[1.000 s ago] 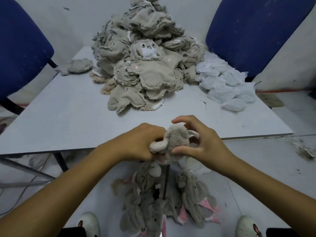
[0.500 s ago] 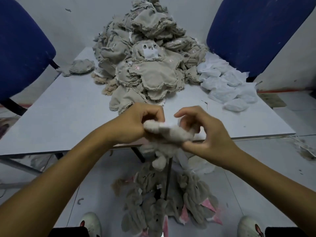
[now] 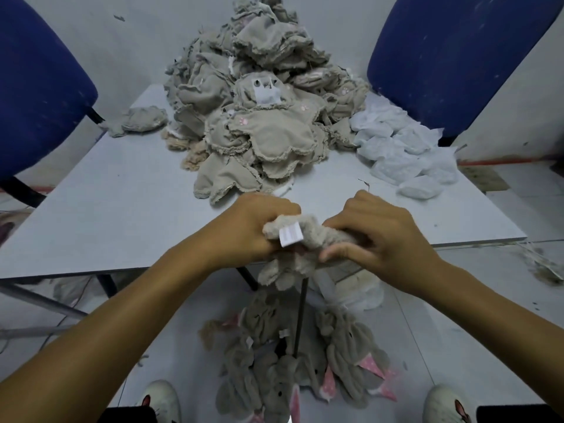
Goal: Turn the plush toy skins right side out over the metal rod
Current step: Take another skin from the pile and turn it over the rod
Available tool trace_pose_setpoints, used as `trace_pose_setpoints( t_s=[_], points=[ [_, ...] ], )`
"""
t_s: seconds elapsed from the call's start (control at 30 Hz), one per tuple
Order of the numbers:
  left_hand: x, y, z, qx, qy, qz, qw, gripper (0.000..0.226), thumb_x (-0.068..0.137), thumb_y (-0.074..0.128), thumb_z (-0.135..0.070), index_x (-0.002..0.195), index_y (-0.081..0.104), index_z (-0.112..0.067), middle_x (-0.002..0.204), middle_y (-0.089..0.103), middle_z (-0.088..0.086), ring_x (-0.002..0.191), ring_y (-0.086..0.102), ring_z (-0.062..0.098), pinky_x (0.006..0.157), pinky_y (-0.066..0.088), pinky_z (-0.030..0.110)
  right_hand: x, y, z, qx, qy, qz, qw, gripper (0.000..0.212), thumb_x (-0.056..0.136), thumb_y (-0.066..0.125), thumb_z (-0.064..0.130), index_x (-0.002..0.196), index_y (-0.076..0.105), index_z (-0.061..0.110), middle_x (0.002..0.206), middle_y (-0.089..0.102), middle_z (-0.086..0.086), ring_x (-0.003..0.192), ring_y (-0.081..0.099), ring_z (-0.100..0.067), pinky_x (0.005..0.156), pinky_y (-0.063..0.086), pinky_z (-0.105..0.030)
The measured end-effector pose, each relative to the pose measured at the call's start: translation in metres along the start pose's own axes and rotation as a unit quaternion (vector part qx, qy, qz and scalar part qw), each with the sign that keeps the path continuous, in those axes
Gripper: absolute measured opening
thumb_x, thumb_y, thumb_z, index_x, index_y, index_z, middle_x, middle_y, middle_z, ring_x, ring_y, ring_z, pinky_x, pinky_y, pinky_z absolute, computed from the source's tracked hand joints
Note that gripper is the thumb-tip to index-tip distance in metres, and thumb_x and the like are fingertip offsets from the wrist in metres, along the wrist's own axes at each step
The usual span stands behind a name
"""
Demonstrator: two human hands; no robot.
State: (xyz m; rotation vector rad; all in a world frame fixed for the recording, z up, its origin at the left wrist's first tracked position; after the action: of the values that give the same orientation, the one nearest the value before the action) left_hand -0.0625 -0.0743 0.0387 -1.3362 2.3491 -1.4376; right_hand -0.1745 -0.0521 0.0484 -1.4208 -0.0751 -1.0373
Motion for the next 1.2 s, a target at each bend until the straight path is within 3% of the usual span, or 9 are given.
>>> trace_pose_setpoints(
  t_s=[0.1,0.33,0.5,0.6,0.7,0.87,0.97,1.07,1.2],
  points=[
    [-0.006,0.020,0.009,0.082,-0.016,0.036,0.996,0.032,0.078,0.075,-0.001,0.069,0.048,-0.017,0.065,0.046,-0.010,0.062,0.044,0.016,0.057,0.036,0.032,-0.009,0.020,0.005,-0.007,0.000,0.032,0.999,0.030,0.085,0.070,0.037,0.081,0.068,0.008,0.072,0.046,0.005,0.073,0.037,-0.008,0.061,0.031,-0.023],
    [-0.015,0.043,0.037,0.183,-0.130,0.107,0.969,0.014,0.079,0.065,-0.011,0.089,0.055,-0.013,0.088,0.062,0.002,0.084,0.055,0.026,0.070,0.047,0.043,-0.020,0.041,-0.002,0.010,0.061,0.051,0.997,0.034,0.088,0.066,0.039,0.068,0.060,0.013,0.070,0.033,0.013,0.064,0.031,-0.004,0.055,0.029,-0.024],
    [-0.015,0.016,0.026,-0.119,-0.127,-0.011,0.985,0.018,0.083,0.063,-0.019,0.066,0.062,-0.024,0.064,0.062,-0.012,0.061,0.050,-0.004,0.059,0.042,0.025,-0.016,0.011,-0.007,0.051,0.090,-0.037,0.994,0.030,0.094,0.056,0.037,0.088,0.070,0.011,0.074,0.047,0.011,0.069,0.038,0.000,0.061,0.033,-0.019],
    [-0.015,0.024,0.033,0.046,-0.117,0.086,0.988,0.025,0.082,0.060,-0.023,0.058,0.057,-0.022,0.058,0.054,-0.005,0.056,0.045,0.005,0.058,0.035,0.028,-0.008,0.019,0.004,0.011,0.033,-0.005,0.999,0.030,0.093,0.061,0.039,0.082,0.069,0.012,0.072,0.050,0.005,0.069,0.047,-0.012,0.058,0.038,-0.026],
    [-0.026,0.053,0.048,0.287,-0.145,0.239,0.916,0.030,0.087,0.061,-0.026,0.063,0.043,-0.021,0.067,0.047,-0.003,0.069,0.047,0.020,0.060,0.035,0.034,-0.014,0.046,0.005,0.040,0.020,0.065,0.997,0.032,0.089,0.068,0.034,0.066,0.056,0.015,0.070,0.036,0.009,0.065,0.039,-0.012,0.054,0.037,-0.028],
    [-0.022,0.056,0.043,0.265,-0.136,0.229,0.927,0.032,0.090,0.066,-0.034,0.064,0.050,-0.025,0.067,0.052,-0.004,0.070,0.051,0.021,0.059,0.040,0.034,-0.014,0.052,-0.002,0.054,0.022,0.098,0.993,0.041,0.087,0.065,0.040,0.061,0.051,0.013,0.068,0.035,0.012,0.066,0.031,-0.002,0.052,0.038,-0.029],
    [-0.018,0.030,0.035,0.021,-0.154,0.145,0.977,0.037,0.086,0.074,-0.018,0.060,0.068,-0.043,0.067,0.068,-0.014,0.068,0.061,0.001,0.064,0.048,0.027,-0.005,0.033,-0.012,0.141,0.078,0.077,0.984,0.024,0.080,0.073,0.039,0.067,0.061,0.023,0.066,0.048,0.014,0.062,0.043,-0.003,0.056,0.039,-0.026],
    [-0.001,-0.028,0.024,-0.184,-0.125,-0.056,0.973,0.030,0.080,0.073,-0.018,0.064,0.072,-0.043,0.063,0.066,-0.024,0.061,0.059,-0.010,0.059,0.045,0.010,0.019,-0.009,-0.040,0.280,0.180,-0.045,0.942,0.023,0.075,0.080,0.038,0.096,0.070,0.036,0.082,0.069,0.017,0.069,0.064,-0.002,0.060,0.052,-0.017],
    [0.005,-0.065,0.072,-0.274,-0.215,-0.222,0.911,0.009,0.086,0.074,-0.019,0.089,0.077,-0.027,0.093,0.077,-0.002,0.090,0.073,0.017,0.082,0.059,0.037,0.040,-0.021,-0.086,0.300,0.268,-0.142,0.904,0.033,0.085,0.077,0.025,0.116,0.066,0.027,0.104,0.069,0.016,0.096,0.068,-0.007,0.074,0.060,-0.029]
  ],
)
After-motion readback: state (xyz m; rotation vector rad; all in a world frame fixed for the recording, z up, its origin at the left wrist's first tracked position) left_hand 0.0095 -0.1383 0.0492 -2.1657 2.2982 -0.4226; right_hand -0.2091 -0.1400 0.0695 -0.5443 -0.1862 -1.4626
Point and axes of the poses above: each hand's wrist, its own x-axis towards the middle knuckle, its own y-axis out of the palm, z = x × y, the point moved 10 cm from there along x, towards the middle knuckle
